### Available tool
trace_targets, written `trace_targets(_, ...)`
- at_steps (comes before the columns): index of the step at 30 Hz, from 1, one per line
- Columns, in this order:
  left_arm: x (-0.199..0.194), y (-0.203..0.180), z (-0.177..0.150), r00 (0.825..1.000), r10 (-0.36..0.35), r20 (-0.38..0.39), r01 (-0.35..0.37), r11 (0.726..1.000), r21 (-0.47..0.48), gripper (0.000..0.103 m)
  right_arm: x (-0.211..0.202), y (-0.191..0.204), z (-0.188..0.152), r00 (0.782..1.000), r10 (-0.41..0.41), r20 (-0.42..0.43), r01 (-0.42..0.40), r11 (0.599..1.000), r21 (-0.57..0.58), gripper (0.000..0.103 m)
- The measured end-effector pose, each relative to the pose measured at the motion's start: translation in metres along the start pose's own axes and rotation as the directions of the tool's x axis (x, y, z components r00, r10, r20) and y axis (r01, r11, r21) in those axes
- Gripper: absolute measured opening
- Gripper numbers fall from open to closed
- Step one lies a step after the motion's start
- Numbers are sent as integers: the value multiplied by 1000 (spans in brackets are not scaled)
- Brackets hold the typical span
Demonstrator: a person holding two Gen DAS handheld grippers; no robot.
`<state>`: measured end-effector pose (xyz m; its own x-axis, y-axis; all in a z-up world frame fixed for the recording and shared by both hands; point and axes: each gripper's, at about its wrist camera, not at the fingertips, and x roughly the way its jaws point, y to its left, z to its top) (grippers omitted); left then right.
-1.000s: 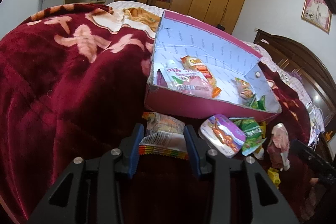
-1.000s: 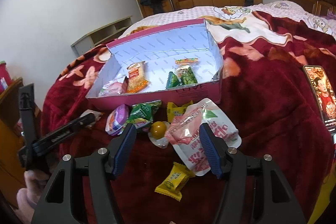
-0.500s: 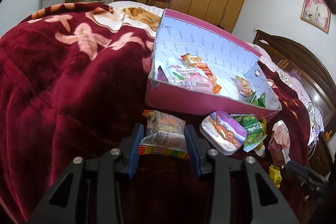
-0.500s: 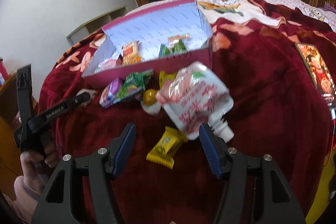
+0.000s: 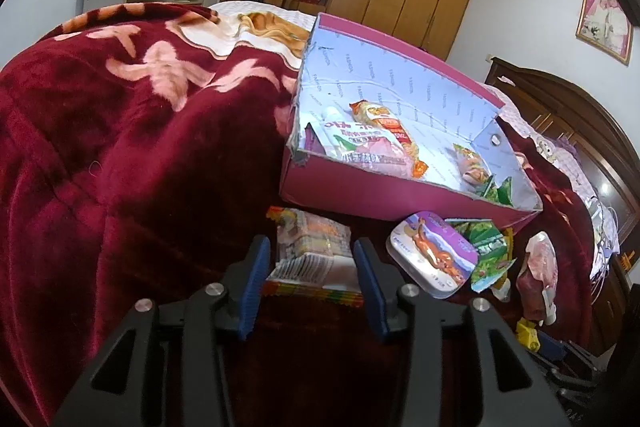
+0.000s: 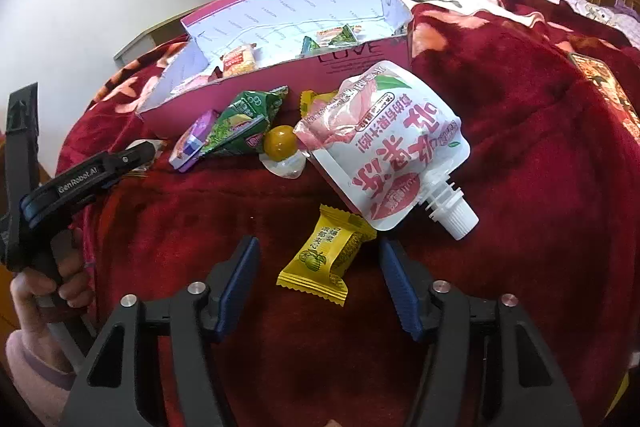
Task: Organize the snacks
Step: 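Grasp the white striped wafer pack with the left gripper while the right gripper grasps the yellow candy, then lift the wafer pack with the left gripper while the right gripper carries the yellow candy over the box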
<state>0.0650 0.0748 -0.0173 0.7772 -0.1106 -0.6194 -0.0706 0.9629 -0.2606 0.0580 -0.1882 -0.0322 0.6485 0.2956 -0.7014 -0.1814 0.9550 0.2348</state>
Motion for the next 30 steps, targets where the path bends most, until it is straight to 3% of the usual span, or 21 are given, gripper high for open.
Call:
trace_targets(11,1,1,0,1000,5,5,-5,1000,4,46,-2,-7,-1,1000,-15,20,14,999,43,34)
trace_targets(30,-23,-5,-2,999,-12,36,11,1000,27,38,-16,8,-3,997,71,40,-71,997,5,33)
